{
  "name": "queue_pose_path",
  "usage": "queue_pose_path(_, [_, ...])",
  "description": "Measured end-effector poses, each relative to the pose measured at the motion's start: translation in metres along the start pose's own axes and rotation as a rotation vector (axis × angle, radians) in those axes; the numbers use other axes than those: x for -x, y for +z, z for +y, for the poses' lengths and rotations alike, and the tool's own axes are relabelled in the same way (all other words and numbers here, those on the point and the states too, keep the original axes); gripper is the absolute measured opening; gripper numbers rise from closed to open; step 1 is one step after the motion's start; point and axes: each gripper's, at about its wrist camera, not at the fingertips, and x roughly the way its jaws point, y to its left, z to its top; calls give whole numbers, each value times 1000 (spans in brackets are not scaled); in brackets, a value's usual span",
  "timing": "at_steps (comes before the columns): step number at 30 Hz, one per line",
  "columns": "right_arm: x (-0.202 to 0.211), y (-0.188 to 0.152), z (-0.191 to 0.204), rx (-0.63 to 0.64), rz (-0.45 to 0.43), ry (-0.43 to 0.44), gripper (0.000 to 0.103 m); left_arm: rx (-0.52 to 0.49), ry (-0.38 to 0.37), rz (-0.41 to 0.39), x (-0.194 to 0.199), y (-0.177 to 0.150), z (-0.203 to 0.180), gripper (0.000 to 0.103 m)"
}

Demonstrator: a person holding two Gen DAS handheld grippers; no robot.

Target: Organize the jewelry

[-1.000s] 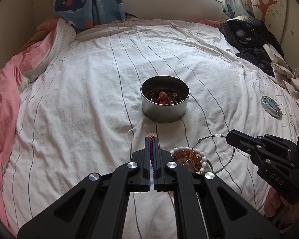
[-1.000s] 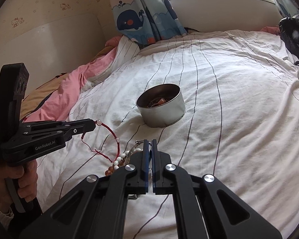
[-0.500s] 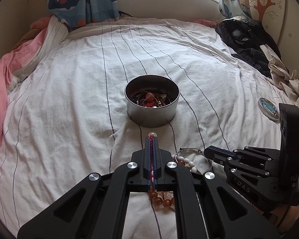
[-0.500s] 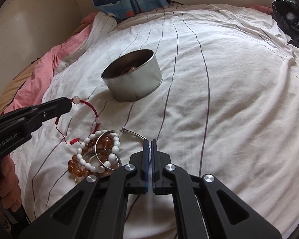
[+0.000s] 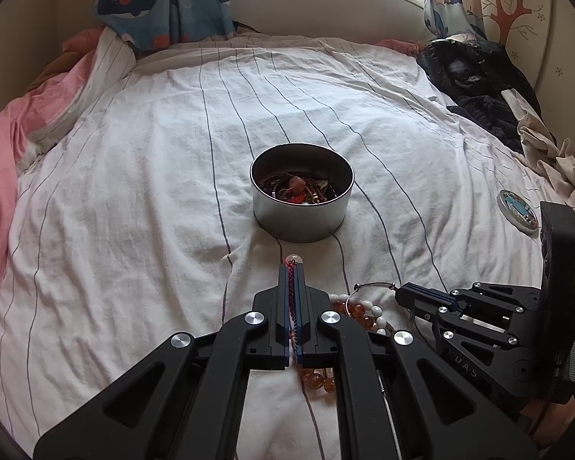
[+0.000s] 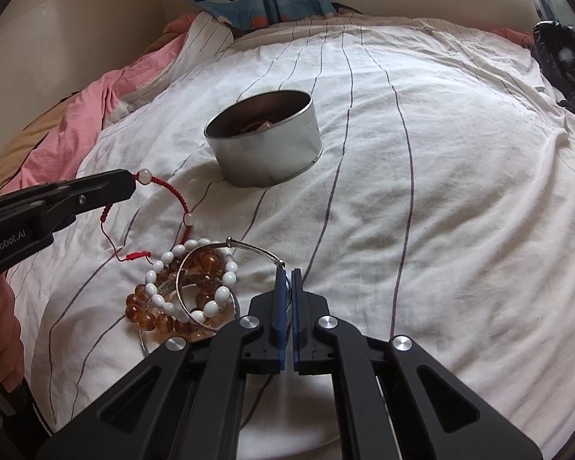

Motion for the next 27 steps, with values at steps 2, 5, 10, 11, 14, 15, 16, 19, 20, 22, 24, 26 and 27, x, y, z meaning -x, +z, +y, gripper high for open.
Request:
queue_pose_path(2, [10,4,0,3,-49,0,3,-1,1,-9,4,1,0,2])
queue_pose_path(5, [22,10,0,-6,-105,4,3,-2,0,-23,9,5,0,2])
queue_pose_path(10, [30,17,1,-12,-140,4,3,-9,-10,-42,14,12,-6,2])
queue_pose_path(11, [31,18,1,-12,-143,4,3,-11,-11,-44,14,13,-7,2])
queue_pose_path(14, [34,19,2,-12,-157,2,3,-16,-12,-49,14,15,-11,2])
queue_pose_path(15, [36,20,2,-12,-162,3,3,-17,-11,-51,14,16,-11,2])
queue_pose_path(16, [37,21,2,-13,-168,4,3,-19,-11,-53,15,17,-12,2])
queue_pose_path(19, [39,25,2,-14,-180,8,3,-21,-10,-62,16,20,-14,2])
queue_pose_path(20, [40,26,1,-15,-183,8,3,-21,-11,-65,17,21,-15,2])
queue_pose_path(22, [40,28,2,-16,-188,10,3,-22,-12,-71,18,24,-16,2])
queue_pose_path(24, [41,30,2,-17,-194,12,3,-24,-14,-76,17,26,-18,2])
queue_pose_path(26, [41,32,2,-17,-200,13,3,-26,-16,-79,17,28,-18,2])
queue_pose_path(27, [42,33,2,-17,-202,14,3,-26,-16,-81,17,29,-19,2])
